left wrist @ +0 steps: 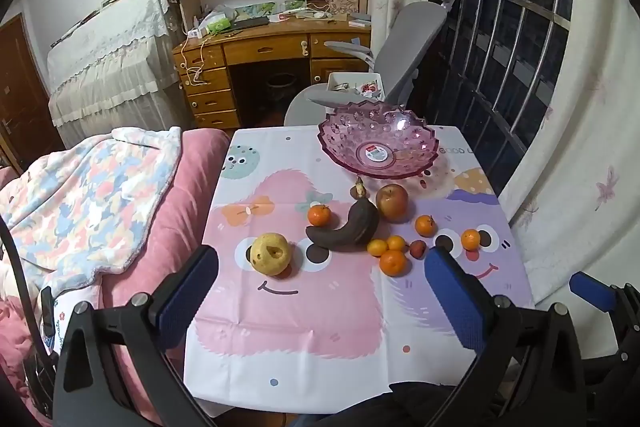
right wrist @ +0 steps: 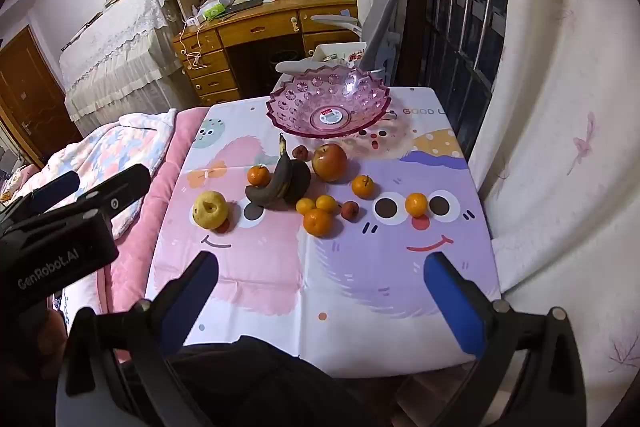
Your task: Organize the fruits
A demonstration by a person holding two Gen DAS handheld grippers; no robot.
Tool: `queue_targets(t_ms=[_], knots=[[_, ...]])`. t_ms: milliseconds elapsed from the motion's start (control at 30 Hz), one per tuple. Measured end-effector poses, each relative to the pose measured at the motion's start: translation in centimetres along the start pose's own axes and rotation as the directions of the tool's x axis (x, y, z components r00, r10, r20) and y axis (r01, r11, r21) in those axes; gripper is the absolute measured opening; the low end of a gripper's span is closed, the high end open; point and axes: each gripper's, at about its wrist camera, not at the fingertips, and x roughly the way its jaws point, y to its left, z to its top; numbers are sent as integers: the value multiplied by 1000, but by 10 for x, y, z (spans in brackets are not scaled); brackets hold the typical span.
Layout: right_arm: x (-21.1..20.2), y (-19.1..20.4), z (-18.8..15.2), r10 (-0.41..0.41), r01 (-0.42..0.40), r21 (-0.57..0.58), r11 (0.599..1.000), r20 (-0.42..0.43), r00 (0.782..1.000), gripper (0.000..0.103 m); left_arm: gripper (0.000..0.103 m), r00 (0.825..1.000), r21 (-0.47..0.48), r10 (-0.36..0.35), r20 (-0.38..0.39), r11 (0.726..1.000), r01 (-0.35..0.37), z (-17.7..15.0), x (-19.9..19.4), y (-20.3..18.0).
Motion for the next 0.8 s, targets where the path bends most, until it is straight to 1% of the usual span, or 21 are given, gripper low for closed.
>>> queue_targets(t_ms=[133, 267, 400, 567, 633, 767, 800], knots=[[1, 1, 0, -5, 5, 3, 1000, 2, 1000, 103, 102, 1000, 2, 3, 10, 1000, -3, 0, -1, -1], [2, 0, 1, 10, -10, 10, 1000, -5, 1000, 103, 102, 1000, -7, -16, 5, 1000, 16, 3, -1, 1], [4, -4, -2, -4, 4, 6, 1000, -10, 1000, 103, 102, 1000, -8, -26, 5, 1000, 26, 6, -4, 5], [2, -8, 2, -10, 10, 7, 1000, -11, 1000, 103, 102, 1000, -9, -19, 8, 1000, 19, 6, -6, 3], [3, 2, 2, -17, 17, -1, 1000, -13, 1000, 103, 102, 1000, -11, -21, 13, 1000, 21, 3, -5, 3], [1, 3, 3, -18, 18, -2, 1000, -14, 1000, 103, 102, 1000, 0, -30, 10, 1000, 30, 5, -1, 5], [1, 3, 3, -19, 19, 1, 1000, -16, 1000, 103, 102, 999, 1, -32, 7, 999, 32, 11, -1, 5]])
